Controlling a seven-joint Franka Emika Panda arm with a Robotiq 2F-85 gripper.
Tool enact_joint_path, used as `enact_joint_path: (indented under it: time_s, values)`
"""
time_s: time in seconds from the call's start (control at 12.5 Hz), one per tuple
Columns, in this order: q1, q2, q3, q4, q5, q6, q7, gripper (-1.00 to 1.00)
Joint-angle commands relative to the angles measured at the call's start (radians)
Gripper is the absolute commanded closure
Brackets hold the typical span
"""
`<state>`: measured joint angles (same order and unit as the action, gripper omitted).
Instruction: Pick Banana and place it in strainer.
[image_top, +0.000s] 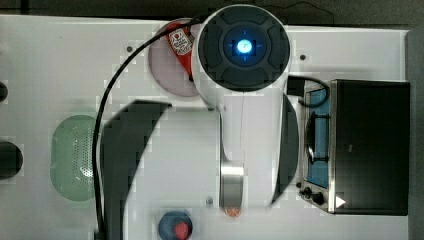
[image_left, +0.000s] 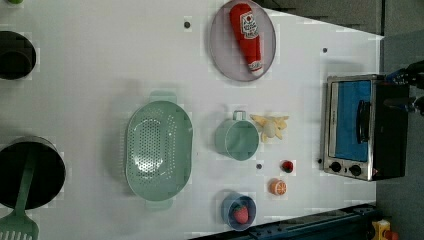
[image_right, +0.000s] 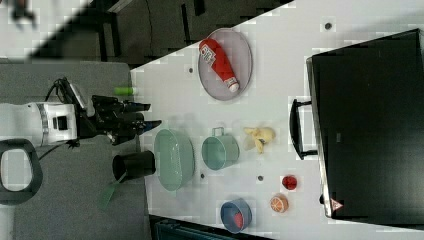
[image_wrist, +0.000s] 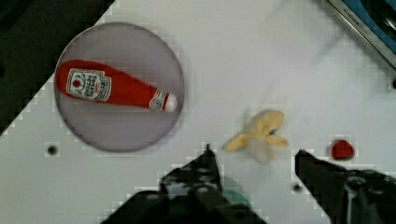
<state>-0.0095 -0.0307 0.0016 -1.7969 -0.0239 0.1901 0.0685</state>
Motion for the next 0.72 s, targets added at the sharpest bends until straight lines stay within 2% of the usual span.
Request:
enact_joint_path:
  time_s: [0.08,0.24,0.48,0.72]
  values:
    - [0.011,-0.469,-0.029,-0.216,-0.014,-0.244,0.001,-0.59]
    - [0.011,-0.469,-0.029,-0.218,-0.014,-0.244,0.001,-0.99]
    - [0.011,-0.452,-0.028,-0.257,-0.014,-0.233,0.001,-1.0]
    - [0.011,-0.395,-0.029,-0.35,-0.014,-0.124,0.001,-1.0]
